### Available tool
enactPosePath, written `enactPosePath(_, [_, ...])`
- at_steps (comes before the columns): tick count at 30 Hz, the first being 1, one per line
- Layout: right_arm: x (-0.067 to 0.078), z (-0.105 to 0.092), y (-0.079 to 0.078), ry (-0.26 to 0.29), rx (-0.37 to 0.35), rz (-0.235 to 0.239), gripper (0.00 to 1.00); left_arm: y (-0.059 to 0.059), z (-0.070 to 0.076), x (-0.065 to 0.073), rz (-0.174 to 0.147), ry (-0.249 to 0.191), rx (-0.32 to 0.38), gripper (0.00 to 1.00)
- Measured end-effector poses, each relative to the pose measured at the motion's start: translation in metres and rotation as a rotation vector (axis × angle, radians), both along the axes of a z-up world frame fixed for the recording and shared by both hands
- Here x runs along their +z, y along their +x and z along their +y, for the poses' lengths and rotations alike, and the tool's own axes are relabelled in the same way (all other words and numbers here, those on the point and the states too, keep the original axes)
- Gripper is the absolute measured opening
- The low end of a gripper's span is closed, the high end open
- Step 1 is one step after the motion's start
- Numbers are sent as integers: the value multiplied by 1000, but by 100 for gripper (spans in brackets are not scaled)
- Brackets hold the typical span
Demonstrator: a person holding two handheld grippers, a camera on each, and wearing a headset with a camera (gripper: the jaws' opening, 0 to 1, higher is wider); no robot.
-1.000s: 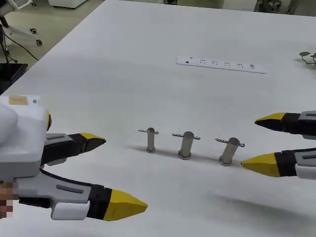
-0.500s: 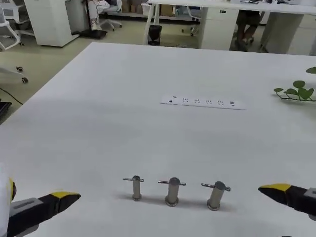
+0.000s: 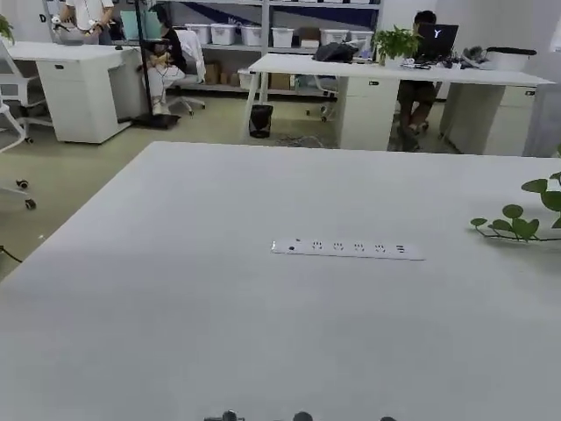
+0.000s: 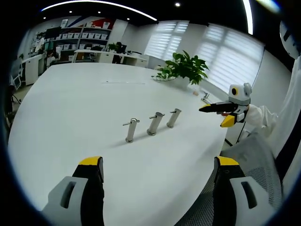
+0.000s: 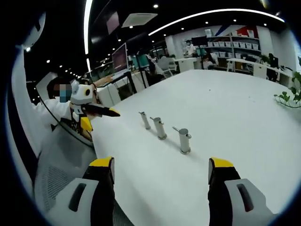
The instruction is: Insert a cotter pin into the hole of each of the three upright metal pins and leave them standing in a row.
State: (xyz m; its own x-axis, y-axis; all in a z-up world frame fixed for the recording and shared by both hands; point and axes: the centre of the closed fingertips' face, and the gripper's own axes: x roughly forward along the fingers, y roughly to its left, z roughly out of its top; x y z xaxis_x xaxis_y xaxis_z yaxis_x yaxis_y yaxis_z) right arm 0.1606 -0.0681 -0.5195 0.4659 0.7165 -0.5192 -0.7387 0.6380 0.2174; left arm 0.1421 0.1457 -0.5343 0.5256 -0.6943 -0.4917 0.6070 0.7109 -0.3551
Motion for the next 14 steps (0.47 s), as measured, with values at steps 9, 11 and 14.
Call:
enactPosePath(9, [-2, -13, -4, -19, -41, -4, 79, -1, 0, 2, -2, 5, -9, 95])
enactPosePath(11, [-3, -14, -6, -21, -46, 3, 79, -2, 1, 1, 2, 10, -9, 95])
enactPosePath(14, [-5, -16, -8, -31, -47, 9, 79, -3, 2, 0, 5, 17, -7, 94])
